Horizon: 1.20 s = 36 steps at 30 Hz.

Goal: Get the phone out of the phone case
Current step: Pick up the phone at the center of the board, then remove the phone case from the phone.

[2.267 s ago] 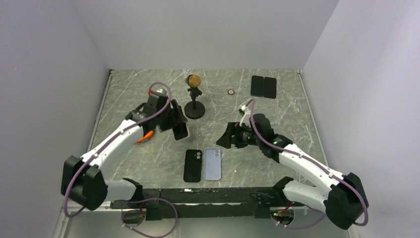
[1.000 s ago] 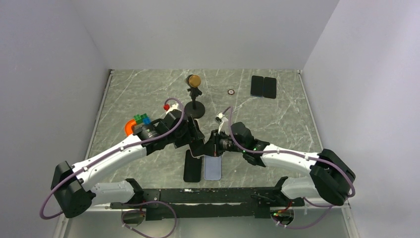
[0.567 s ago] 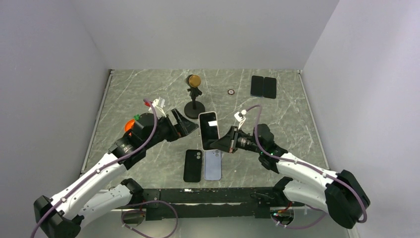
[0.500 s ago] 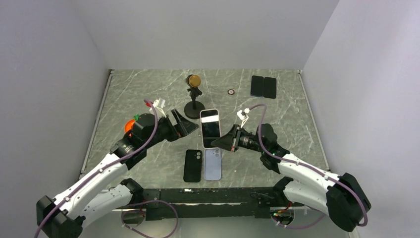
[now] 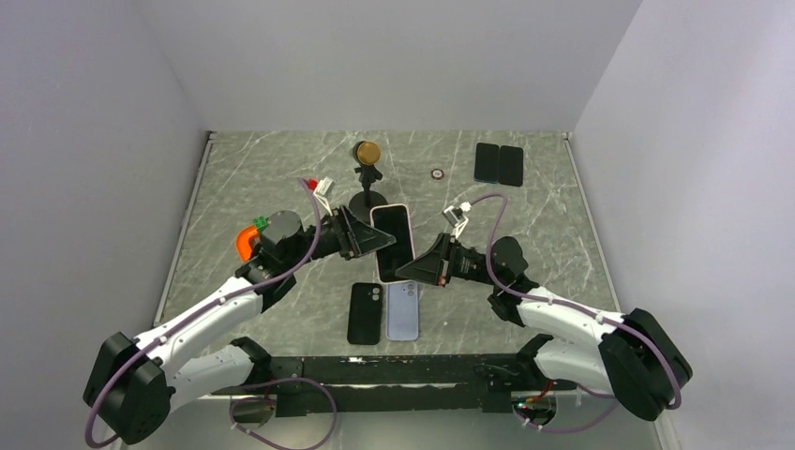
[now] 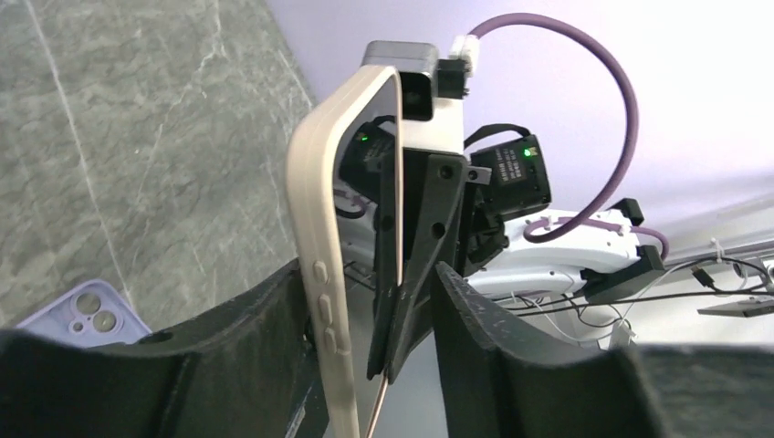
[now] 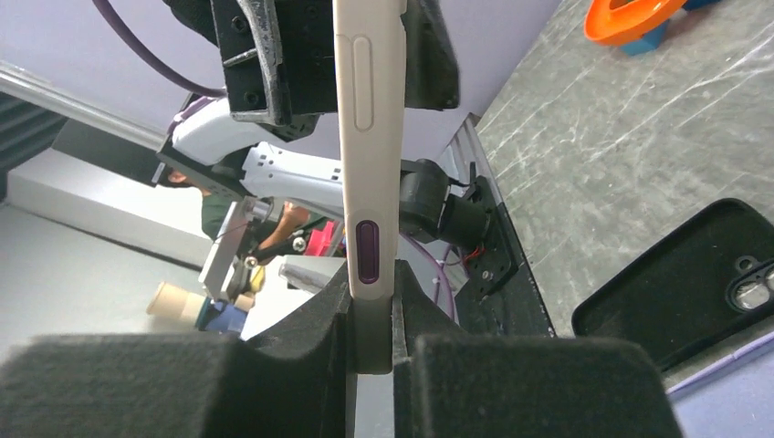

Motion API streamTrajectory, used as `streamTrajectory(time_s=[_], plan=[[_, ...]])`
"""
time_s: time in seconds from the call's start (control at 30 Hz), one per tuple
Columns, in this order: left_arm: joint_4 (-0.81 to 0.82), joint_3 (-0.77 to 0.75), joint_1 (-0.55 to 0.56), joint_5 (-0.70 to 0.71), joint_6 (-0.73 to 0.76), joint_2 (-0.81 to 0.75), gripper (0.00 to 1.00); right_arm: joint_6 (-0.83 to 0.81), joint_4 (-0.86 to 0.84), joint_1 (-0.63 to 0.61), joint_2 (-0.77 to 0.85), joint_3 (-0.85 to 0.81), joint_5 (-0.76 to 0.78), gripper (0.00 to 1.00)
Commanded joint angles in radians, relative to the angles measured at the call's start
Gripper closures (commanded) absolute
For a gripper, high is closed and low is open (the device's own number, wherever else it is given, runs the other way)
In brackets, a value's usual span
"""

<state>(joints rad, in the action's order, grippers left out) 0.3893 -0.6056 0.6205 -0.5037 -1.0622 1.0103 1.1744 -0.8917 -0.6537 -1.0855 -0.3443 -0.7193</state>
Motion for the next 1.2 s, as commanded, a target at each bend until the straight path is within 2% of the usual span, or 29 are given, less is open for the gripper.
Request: streamTrajectory(time_s=[0.0, 0.17, 0.27, 0.3, 0.4, 0.47, 0.5, 0.53, 0.57, 0.63, 0.67, 0.8, 1.0, 1.17], plan=[[0.089, -0.02, -0.002, -0.058, -0.007, 0.006, 0.48, 0.036, -0.236, -0.016, -0.015, -0.013, -0.044, 1.0], [0.063, -0.065, -0.003, -0.107, 0.015, 0.051, 0.59, -0.006, -0.177, -0.03, -0.006, -0.023, -0.057, 1.0], [0.092, -0.067, -0.003, -0.126, 0.014, 0.064, 0.8, -0.019, -0.165, -0.031, 0.002, -0.026, -0.069, 1.0], [0.105, -0.067, -0.002, -0.129, 0.018, 0.065, 0.97, -0.027, -0.154, -0.032, 0.006, -0.029, -0.073, 1.0], [0.084, -0.091, -0.003, -0.143, 0.054, 0.059, 1.0, -0.107, -0.042, -0.032, 0.033, -0.049, -0.09, 1.0], [0.015, -0.126, -0.002, -0.168, 0.1, 0.055, 1.0, -0.229, 0.116, -0.031, 0.073, -0.07, -0.076, 0.84], [-0.02, -0.147, -0.003, -0.184, 0.121, 0.055, 1.0, -0.299, 0.211, -0.031, 0.099, -0.08, -0.057, 0.73], [-0.045, -0.168, -0.004, -0.199, 0.146, 0.054, 1.0, -0.358, 0.325, -0.032, 0.121, -0.09, -0.024, 0.57], [-0.066, -0.176, -0.005, -0.217, 0.154, 0.054, 1.0, -0.406, 0.39, -0.032, 0.142, -0.098, -0.007, 0.48], [-0.076, -0.19, -0.009, -0.254, 0.169, 0.054, 1.0, -0.468, 0.478, -0.032, 0.172, -0.111, -0.006, 0.39], [-0.074, -0.194, -0.009, -0.271, 0.173, 0.054, 1.0, -0.49, 0.503, -0.031, 0.183, -0.12, -0.019, 0.37], [-0.047, -0.195, -0.014, -0.303, 0.176, 0.045, 1.0, -0.506, 0.501, -0.031, 0.198, -0.12, -0.096, 0.39], [-0.06, -0.213, -0.015, -0.326, 0.176, 0.053, 1.0, -0.369, 0.244, -0.032, 0.187, -0.06, -0.211, 0.56], [-0.016, -0.204, -0.015, -0.339, 0.138, 0.06, 1.0, -0.331, 0.153, -0.031, 0.148, -0.054, -0.245, 0.65]])
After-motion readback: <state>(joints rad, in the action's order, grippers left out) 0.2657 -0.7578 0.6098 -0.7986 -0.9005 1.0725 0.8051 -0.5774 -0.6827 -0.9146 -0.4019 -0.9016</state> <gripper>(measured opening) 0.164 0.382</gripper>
